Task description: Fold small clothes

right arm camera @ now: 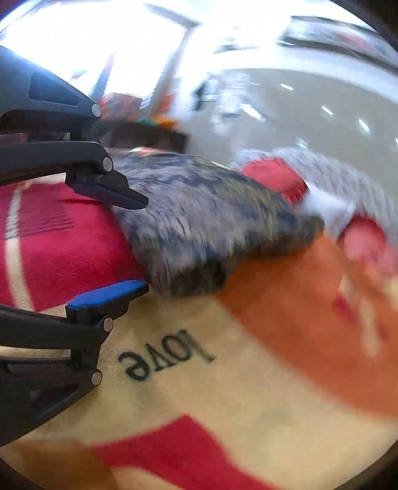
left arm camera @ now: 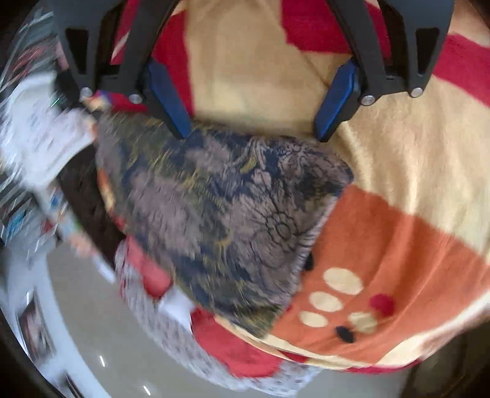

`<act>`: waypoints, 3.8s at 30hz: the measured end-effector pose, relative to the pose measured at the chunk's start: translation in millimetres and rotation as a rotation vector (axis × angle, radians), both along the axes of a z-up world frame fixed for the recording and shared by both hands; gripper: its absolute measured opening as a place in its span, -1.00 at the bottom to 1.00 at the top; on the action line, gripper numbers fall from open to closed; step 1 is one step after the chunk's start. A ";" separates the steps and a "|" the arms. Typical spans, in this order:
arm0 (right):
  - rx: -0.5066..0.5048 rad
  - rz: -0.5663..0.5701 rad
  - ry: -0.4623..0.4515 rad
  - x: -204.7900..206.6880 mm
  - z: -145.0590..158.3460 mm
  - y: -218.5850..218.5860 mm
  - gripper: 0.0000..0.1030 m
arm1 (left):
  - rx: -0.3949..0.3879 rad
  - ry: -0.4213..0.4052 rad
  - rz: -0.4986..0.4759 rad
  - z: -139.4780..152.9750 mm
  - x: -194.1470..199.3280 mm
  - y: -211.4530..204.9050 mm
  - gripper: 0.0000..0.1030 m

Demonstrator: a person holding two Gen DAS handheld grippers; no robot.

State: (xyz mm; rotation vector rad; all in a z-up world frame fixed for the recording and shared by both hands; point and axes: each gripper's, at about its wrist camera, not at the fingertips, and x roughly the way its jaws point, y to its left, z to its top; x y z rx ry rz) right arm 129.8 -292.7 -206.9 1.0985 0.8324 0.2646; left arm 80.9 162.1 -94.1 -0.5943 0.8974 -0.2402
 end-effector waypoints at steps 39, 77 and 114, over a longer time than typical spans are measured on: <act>-0.160 0.040 -0.189 -66.7 88.4 -17.3 -1.00 | -0.141 0.073 0.055 21.9 -14.7 47.5 -0.86; -1.018 0.273 -0.176 -17.2 147.2 186.7 -0.79 | 0.474 0.120 0.021 10.1 -93.5 -53.2 -0.59; -0.504 0.816 0.162 92.2 152.5 331.8 -0.12 | 0.599 -0.340 -0.115 69.9 -118.9 -118.9 -0.74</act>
